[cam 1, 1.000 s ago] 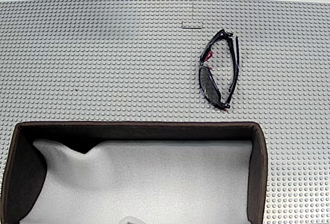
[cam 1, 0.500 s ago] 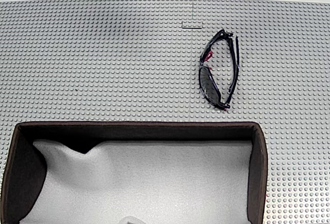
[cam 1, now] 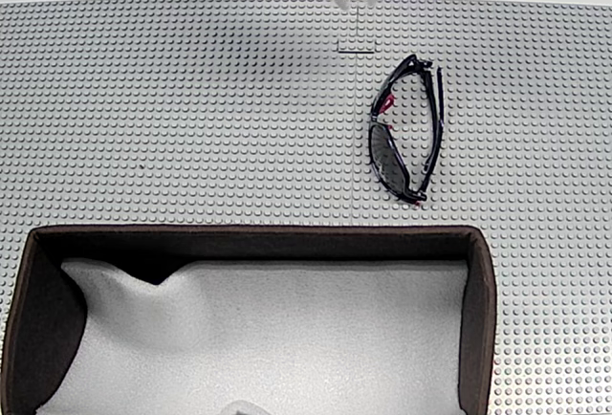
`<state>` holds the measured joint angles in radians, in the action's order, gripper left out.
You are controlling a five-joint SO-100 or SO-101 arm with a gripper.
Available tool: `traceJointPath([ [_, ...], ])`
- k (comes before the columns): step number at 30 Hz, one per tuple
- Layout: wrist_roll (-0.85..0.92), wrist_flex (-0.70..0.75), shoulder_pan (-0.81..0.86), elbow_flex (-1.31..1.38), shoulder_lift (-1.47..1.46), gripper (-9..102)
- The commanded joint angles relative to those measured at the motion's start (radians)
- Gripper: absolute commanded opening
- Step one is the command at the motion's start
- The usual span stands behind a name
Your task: Grasp a glasses and put it in the bin.
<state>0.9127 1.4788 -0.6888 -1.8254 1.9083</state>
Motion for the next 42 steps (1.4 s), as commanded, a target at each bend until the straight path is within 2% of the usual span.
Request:
traceJointPath([
  [1, 0.017, -0.040, -0.015, 0.006, -0.035, 26],
  [7, 0.021, -0.106, -0.011, 0.021, -0.114, 31],
  [30, -0.008, -0.311, -0.008, 0.112, -0.416, 29],
  [32, -0.008, -0.319, -0.005, 0.123, -0.437, 24],
  [35, 0.000, -0.337, -0.009, 0.124, -0.445, 2],
  [42, -0.044, -0.348, -0.003, 0.138, -0.433, -1],
])
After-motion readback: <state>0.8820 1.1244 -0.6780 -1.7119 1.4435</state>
